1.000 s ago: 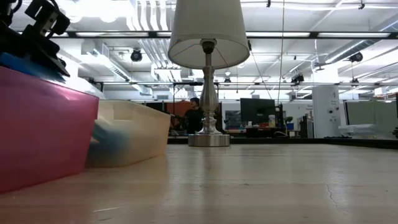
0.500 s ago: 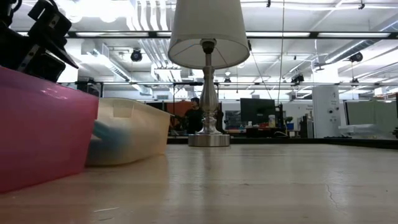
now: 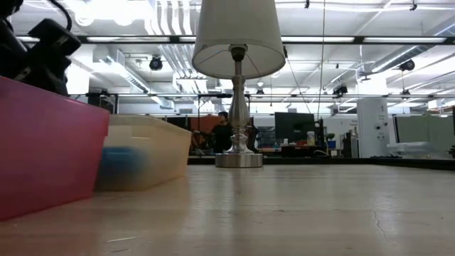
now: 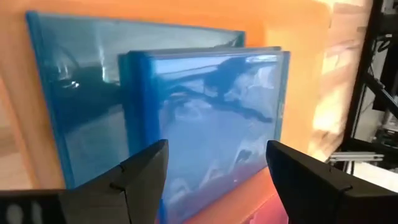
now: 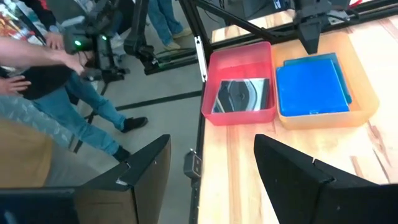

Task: Pick & place jewel cases by type
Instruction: Return to Home Position

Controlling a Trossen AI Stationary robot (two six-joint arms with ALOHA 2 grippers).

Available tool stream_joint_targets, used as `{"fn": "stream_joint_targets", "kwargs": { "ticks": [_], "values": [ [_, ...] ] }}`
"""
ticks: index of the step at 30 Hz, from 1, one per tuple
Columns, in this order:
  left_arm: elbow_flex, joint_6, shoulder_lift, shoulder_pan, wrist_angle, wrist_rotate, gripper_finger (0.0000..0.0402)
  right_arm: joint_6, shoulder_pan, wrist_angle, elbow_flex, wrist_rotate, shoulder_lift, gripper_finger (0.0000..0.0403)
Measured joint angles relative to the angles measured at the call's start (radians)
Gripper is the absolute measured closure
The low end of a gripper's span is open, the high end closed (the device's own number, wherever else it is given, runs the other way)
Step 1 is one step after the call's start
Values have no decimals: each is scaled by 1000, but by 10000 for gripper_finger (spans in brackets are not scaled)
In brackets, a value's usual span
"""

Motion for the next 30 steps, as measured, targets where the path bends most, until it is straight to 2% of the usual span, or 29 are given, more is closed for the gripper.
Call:
{"fn": "stream_joint_targets", "kwargs": {
  "ticks": [11, 22, 26, 30],
  "values": [
    [188, 142, 76, 0, -14, -120, 147, -14, 0, -35, 0, 0, 0, 179],
    [455, 338, 169, 0, -16, -237, 147, -31, 0, 21, 0, 8, -2, 179],
    [566, 461, 229, 0, -6, -276, 147, -79, 0, 74, 0, 11, -2, 179],
    [661, 682, 280, -4, 35, -313, 147, -108, 7, 96, 0, 54, -5, 179]
  ]
}}
